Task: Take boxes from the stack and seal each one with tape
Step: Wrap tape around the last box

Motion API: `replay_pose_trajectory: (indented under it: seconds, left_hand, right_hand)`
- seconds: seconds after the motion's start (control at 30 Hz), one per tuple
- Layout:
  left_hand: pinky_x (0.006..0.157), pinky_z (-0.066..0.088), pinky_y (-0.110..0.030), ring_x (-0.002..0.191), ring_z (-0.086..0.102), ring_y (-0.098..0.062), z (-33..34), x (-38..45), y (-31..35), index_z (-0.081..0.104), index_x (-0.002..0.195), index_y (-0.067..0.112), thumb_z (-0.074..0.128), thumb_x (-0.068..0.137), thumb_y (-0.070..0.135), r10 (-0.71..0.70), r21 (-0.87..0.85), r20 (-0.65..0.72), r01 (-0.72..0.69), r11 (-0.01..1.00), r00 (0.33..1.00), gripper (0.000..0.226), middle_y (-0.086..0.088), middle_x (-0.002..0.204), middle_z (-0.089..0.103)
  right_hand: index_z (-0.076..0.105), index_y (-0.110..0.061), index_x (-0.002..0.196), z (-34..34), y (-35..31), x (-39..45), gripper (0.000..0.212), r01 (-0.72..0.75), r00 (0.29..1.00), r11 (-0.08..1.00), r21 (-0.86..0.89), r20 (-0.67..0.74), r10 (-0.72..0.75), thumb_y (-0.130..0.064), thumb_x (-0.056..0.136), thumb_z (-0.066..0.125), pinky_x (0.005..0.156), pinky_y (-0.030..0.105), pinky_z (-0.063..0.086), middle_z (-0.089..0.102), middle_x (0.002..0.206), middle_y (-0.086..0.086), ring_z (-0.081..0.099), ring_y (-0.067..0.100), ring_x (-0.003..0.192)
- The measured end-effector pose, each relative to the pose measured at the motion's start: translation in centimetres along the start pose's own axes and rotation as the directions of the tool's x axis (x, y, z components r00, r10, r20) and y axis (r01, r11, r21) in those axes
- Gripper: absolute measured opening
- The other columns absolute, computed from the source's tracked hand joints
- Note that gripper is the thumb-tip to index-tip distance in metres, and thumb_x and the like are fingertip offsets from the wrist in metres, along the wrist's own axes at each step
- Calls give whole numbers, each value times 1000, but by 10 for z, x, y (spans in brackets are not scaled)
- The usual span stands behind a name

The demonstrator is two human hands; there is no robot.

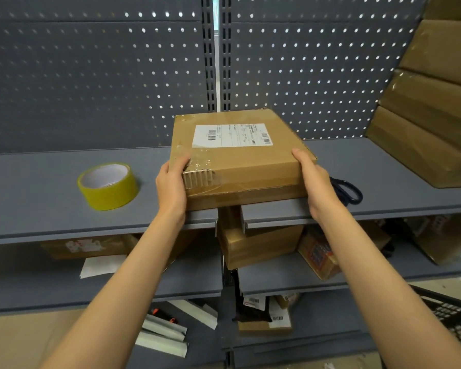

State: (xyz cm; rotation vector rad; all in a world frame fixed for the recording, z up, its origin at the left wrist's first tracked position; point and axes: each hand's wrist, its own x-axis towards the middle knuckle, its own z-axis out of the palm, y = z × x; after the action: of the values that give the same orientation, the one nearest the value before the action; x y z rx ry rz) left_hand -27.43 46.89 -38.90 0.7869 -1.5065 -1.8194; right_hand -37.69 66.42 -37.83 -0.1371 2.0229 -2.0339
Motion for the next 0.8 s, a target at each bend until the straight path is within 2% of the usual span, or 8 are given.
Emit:
replay_pose_trajectory:
  seconds: [0.17, 0.33, 0.43, 0.53, 0.6, 0.63, 0.7, 0.8]
  left_hand:
    - [90, 49, -36, 105, 65, -25, 1, -5, 5, 68, 111, 14, 61, 78, 44, -5, -40, -11, 5, 999, 1000, 46, -6, 109, 70]
    - [95, 48, -43, 106, 64, -28, -6, -20, 16, 70, 103, 17, 59, 77, 39, 88, -85, -15, -89, 992, 996, 36, -8, 110, 70]
    - [88, 50, -39, 89, 68, -21, -9, -32, 31, 69, 92, 18, 54, 89, 30, 97, -124, -27, -100, 987, 995, 20, -2, 94, 73]
    - [70, 49, -27, 68, 66, -11, -10, -47, 43, 69, 75, 22, 51, 91, 26, 151, -113, -30, -154, 982, 988, 25, 8, 72, 71]
    - [67, 47, -26, 65, 63, -8, -9, -56, 53, 68, 68, 24, 49, 93, 28, 190, -103, -64, -196, 975, 980, 31, 13, 66, 69]
    - [72, 47, -27, 70, 63, -7, -8, -59, 57, 67, 76, 25, 48, 94, 33, 209, -123, -100, -221, 968, 973, 27, 14, 70, 69]
    - [94, 44, -28, 97, 62, -8, -8, -58, 64, 64, 111, 23, 48, 93, 47, 234, -206, -230, -282, 937, 945, 35, 10, 103, 69]
    - [112, 31, -41, 133, 41, -15, 2, -72, 65, 37, 143, 25, 44, 93, 57, 193, -220, -347, -280, 934, 918, 60, 4, 144, 41]
  right_hand:
    - [46, -26, 109, -8, -6, -2, 27, -43, 997, 999, 32, 71, 41, -46, 92, 54, 65, 18, 36, 53, 94, -16, 49, -1, 85]
    - [60, -27, 111, -20, -20, -7, 29, -69, 985, 993, 93, 165, 53, -43, 87, 61, 95, 37, 49, 66, 111, -3, 61, 13, 101]
    - [61, -30, 110, -30, -32, -10, 30, -107, 966, 983, 152, 251, 66, -46, 85, 63, 95, 45, 50, 68, 110, -2, 61, 17, 106]
    - [62, -24, 119, -40, -38, -16, 39, -186, 913, 957, 222, 400, 85, -39, 84, 66, 93, 45, 52, 70, 114, 2, 64, 22, 109]
    - [62, -21, 120, -44, -42, -22, 37, -196, 898, 944, 265, 434, 65, -34, 85, 64, 89, 43, 54, 70, 114, 4, 64, 22, 108]
    - [62, -21, 118, -45, -44, -26, 35, -199, 902, 935, 293, 429, 57, -33, 86, 64, 88, 44, 54, 70, 114, 4, 65, 23, 107]
    - [64, -22, 114, -46, -47, -33, 30, -206, 915, 901, 382, 401, 40, -34, 86, 64, 90, 45, 53, 71, 112, 4, 65, 23, 106]
    - [63, -25, 112, -36, -50, -46, 26, -182, 908, 828, 531, 413, -65, -35, 89, 60, 94, 44, 51, 71, 110, -1, 64, 19, 108]
